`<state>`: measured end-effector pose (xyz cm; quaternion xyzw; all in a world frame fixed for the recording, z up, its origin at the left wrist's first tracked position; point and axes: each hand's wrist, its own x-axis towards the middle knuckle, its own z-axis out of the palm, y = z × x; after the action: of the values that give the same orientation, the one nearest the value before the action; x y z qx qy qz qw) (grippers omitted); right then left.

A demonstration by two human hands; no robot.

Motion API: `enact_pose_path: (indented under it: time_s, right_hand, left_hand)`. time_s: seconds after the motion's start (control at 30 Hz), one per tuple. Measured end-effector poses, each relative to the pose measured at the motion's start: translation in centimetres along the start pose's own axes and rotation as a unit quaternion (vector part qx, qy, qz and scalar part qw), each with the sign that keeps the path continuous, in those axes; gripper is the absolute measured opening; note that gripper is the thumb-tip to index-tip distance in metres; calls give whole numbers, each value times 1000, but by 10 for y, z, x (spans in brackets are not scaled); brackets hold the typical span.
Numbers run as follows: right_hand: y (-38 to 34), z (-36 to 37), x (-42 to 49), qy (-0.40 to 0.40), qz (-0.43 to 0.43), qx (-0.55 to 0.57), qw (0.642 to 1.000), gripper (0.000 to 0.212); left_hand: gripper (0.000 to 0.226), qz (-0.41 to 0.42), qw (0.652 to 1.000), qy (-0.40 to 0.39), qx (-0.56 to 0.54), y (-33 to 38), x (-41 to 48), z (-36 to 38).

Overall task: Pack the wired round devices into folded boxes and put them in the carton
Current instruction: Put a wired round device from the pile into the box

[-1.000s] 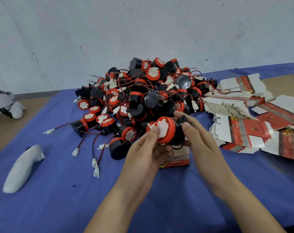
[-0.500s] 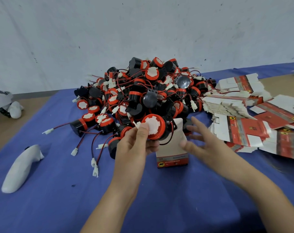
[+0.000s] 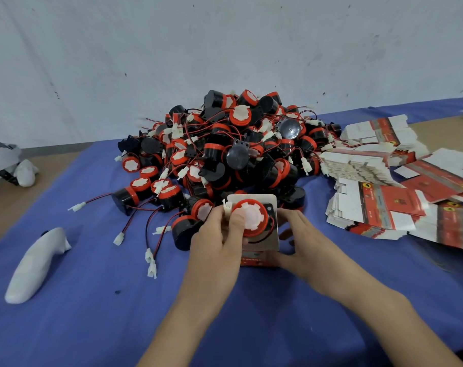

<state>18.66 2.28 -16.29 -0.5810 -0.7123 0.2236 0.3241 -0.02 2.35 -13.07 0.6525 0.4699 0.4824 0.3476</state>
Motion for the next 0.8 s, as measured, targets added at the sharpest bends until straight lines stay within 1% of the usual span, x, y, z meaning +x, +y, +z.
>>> enact_pose_path:
  time_s: [0.1, 0.2, 0.33, 0.43, 0.5, 0.57, 0.6, 0.67, 0.7, 0.73, 0.8]
  right_hand:
    - [-1, 0, 1, 2, -1, 5, 1000, 68]
    - [-3, -1, 0, -1, -1, 6, 1000, 70]
    - [-8, -2, -3, -2, -9, 9, 1000, 70]
    - [-12, -1, -5, 2, -17, 5, 1000, 72]
    - [-14, 1, -6, 0, -23, 5, 1000, 72]
    - [-15, 2, -6, -3, -26, 8, 1000, 72]
    - [-15, 2, -6, -5, -25, 10, 1000, 71]
    - [-15, 2, -6, -10, -20, 20, 1000, 68]
    - [-14, 3, -6, -14, -14, 26, 999, 66]
    - [-14, 3, -6, -18, -7, 34, 999, 61]
    - [-16, 5, -4, -17, 12, 77, 997, 44]
  left_hand:
    - [20, 36, 997, -7, 74, -3, -2, -3]
    - [25, 83, 982, -15, 167, -5, -4, -3]
    - [43, 112, 934, 5, 339, -4, -4, -1]
    - [49, 122, 911, 19, 394, -3, -2, 2]
    - [44, 120, 888, 18, 443, -6, 1, 4]
    - [25, 136, 873, 13, 468, -8, 3, 6]
    - [15, 150, 854, 8, 498, -8, 4, 6]
    - [16, 141, 822, -8, 551, -11, 5, 8]
    - [17, 148, 817, -5, 557, -13, 5, 8]
    - [17, 149, 822, -3, 550, -15, 6, 8]
    - [22, 108, 846, 4, 522, -19, 7, 8]
